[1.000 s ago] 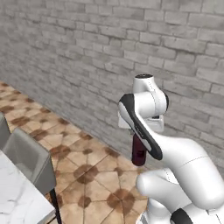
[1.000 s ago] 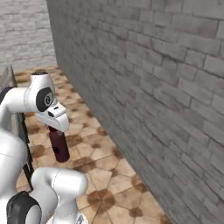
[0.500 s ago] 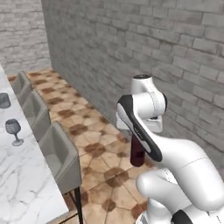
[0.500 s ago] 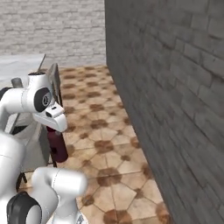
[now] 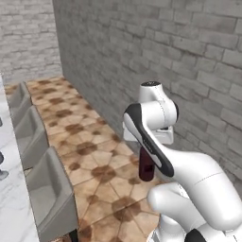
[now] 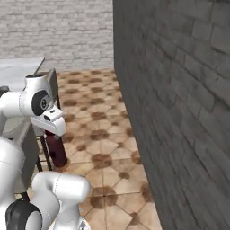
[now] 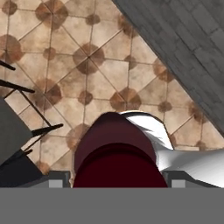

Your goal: There is a wine glass and glass cup on the dining counter. Place the wine bottle next to the wine glass and the juice bottle next to the glass cup.

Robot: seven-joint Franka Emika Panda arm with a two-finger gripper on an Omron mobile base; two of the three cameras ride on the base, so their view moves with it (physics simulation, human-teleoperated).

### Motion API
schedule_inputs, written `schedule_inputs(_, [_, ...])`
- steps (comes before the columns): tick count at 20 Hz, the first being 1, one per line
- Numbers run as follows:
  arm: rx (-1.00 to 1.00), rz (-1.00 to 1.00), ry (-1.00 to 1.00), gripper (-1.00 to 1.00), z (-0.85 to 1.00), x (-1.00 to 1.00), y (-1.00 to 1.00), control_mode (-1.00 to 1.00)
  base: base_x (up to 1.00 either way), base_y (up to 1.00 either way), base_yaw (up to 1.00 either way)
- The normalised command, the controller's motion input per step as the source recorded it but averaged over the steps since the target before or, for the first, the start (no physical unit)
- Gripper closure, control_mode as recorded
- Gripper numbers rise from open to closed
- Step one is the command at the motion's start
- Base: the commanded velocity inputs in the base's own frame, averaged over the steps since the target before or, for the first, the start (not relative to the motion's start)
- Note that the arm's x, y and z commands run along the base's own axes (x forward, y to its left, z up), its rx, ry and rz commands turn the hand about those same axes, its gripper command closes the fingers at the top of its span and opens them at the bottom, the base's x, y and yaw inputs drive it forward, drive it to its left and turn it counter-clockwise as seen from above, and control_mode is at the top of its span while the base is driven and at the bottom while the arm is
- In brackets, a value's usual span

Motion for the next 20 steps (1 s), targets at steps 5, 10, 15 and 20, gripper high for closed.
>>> schedule_inputs(5, [0.0, 0.0, 0.0, 1.0, 0.0, 0.0, 0.0, 1.0, 0.77, -0.48, 0.01])
schedule_inputs(10, [0.0, 0.0, 0.0, 1.0, 0.0, 0.0, 0.0, 1.0, 0.81, -0.34, 0.11])
schedule_inputs(15, [0.0, 0.0, 0.0, 1.0, 0.0, 0.0, 0.0, 1.0, 0.84, -0.16, 0.26])
schedule_inputs(20, [0.0, 0.0, 0.0, 1.0, 0.0, 0.0, 0.0, 1.0, 0.83, -0.06, 0.34])
